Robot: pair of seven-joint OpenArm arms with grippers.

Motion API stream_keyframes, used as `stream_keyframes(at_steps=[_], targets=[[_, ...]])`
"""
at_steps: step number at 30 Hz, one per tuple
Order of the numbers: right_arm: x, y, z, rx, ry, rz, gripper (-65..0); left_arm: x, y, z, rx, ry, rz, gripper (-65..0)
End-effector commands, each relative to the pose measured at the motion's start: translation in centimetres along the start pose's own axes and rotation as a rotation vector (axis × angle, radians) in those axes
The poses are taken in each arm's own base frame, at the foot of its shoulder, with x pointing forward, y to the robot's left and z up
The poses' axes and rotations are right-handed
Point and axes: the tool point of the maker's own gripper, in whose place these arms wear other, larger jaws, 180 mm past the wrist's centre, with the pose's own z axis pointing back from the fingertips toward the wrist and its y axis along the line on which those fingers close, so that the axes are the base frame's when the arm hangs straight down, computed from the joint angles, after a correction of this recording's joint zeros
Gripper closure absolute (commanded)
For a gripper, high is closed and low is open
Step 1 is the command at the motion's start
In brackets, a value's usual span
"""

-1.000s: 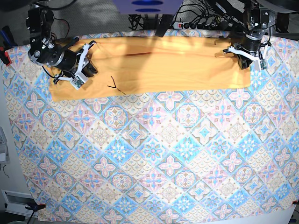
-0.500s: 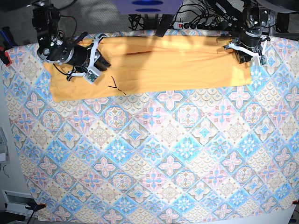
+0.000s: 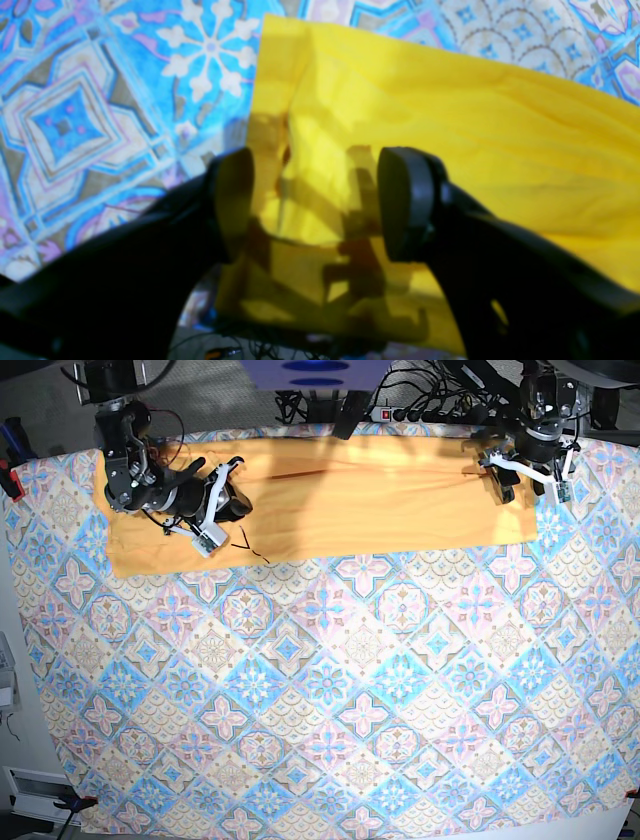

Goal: Fold the T-shirt properly
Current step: 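Move the right gripper inward along the shirt and grasp the fabric, then lift the shirt edge with the left gripper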

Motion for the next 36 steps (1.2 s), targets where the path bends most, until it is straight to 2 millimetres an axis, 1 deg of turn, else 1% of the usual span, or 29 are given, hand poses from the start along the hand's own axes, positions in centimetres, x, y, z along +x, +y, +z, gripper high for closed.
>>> stream_keyframes(at_steps=[1,3,5,8,10,14,22,25,27,30,32,34,36], targets=[[-0.4,-0.5,0.2,-0.011,0.009,-0.002,-8.6,0.8,0.5,0.4,0.007,-0.028,-0.012,-40.6],[-0.9,-0.6,0.0,-0.010,0.009,-0.017,-8.6,1.1,1.2,0.5,0.024,-0.037,-0.009,-41.9],[-1.2,-0.6,-0.1,-0.009,0.011,-0.027,-8.6,1.2,1.4,0.5,0.031,-0.038,-0.007,-43.2],[-1.5,-0.7,-0.2,-0.008,0.008,-0.039,-8.6,1.3,1.4,0.4,0.030,-0.041,-0.007,-45.1],[-1.6,-0.7,-0.2,-0.008,0.009,-0.043,-8.6,1.9,1.2,0.0,0.027,-0.053,-0.003,-46.1],[-1.6,-0.7,-0.2,-0.008,0.009,-0.043,-8.6,1.1,2.2,-1.3,0.054,-0.029,0.016,-46.4],[-1.6,-0.7,-0.2,-0.008,0.007,-0.041,-8.6,1.0,2.6,-1.8,0.062,-0.022,0.021,-46.4],[-1.4,-0.7,-0.2,-0.008,0.005,-0.039,-8.6,0.1,3.1,-2.4,0.064,0.004,0.081,-46.4],[-1.4,-0.7,-0.2,-0.008,0.005,-0.039,-8.6,0.2,3.6,-2.6,0.059,0.011,0.105,-46.4],[-1.4,-0.7,-0.2,-0.008,0.004,-0.038,-8.6,-0.5,4.2,-2.9,0.062,0.033,0.150,-46.4],[-1.4,-0.7,-0.2,-0.008,0.004,-0.038,-8.6,-0.1,3.8,-3.3,0.050,0.027,0.156,-46.3],[-1.4,-0.7,-0.2,-0.008,0.004,-0.038,-8.6,-0.5,2.5,-3.5,0.006,0.039,0.141,-45.9],[-1.4,-0.7,-0.2,-0.008,0.004,-0.038,-8.6,-0.8,1.7,-3.6,-0.019,0.048,0.133,-45.8]])
